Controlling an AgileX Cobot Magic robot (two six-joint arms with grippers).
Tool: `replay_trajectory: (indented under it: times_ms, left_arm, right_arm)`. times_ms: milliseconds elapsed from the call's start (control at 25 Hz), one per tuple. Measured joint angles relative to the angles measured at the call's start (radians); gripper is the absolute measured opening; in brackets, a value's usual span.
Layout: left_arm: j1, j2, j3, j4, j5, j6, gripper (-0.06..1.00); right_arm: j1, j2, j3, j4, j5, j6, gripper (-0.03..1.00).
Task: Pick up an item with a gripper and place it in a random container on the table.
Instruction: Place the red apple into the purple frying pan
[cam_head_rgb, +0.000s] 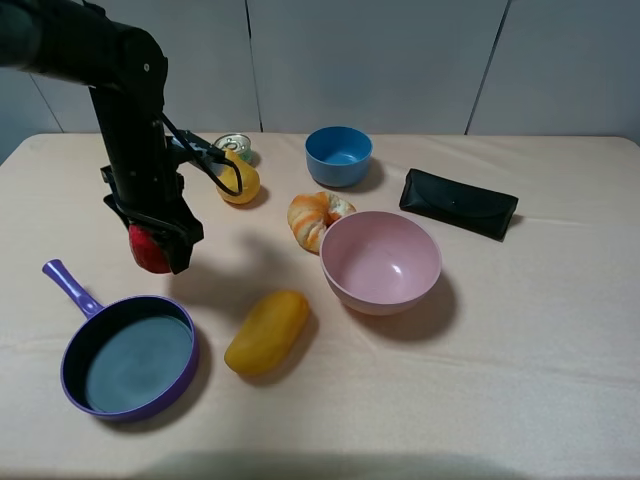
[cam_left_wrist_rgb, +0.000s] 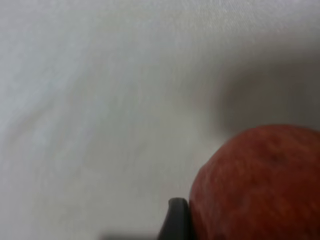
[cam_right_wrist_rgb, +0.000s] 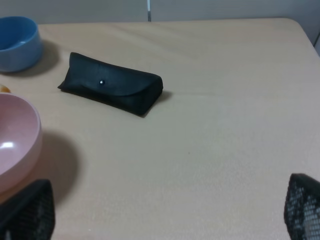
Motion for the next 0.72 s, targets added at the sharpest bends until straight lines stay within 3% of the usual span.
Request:
replay_trajectory:
  times_ms: [240, 480, 720]
  left_arm:
    - [0.000, -0.082, 0.000, -0.008, 0.073, -0.064, 0.69]
    - [0.000, -0.132, 0.000, -0.074, 0.127, -0.074, 0.69]
    - [-0.017, -0.161, 0.000, -0.077, 0.163, -0.082, 0.69]
  right_arm:
    - [0.000, 0.000, 0.000, 0.000, 0.000, 0.000, 0.69]
    - [0.000, 0.000, 0.000, 0.000, 0.000, 0.000, 0.69]
    - [0.000, 0.000, 0.000, 0.000, 0.000, 0.000, 0.69]
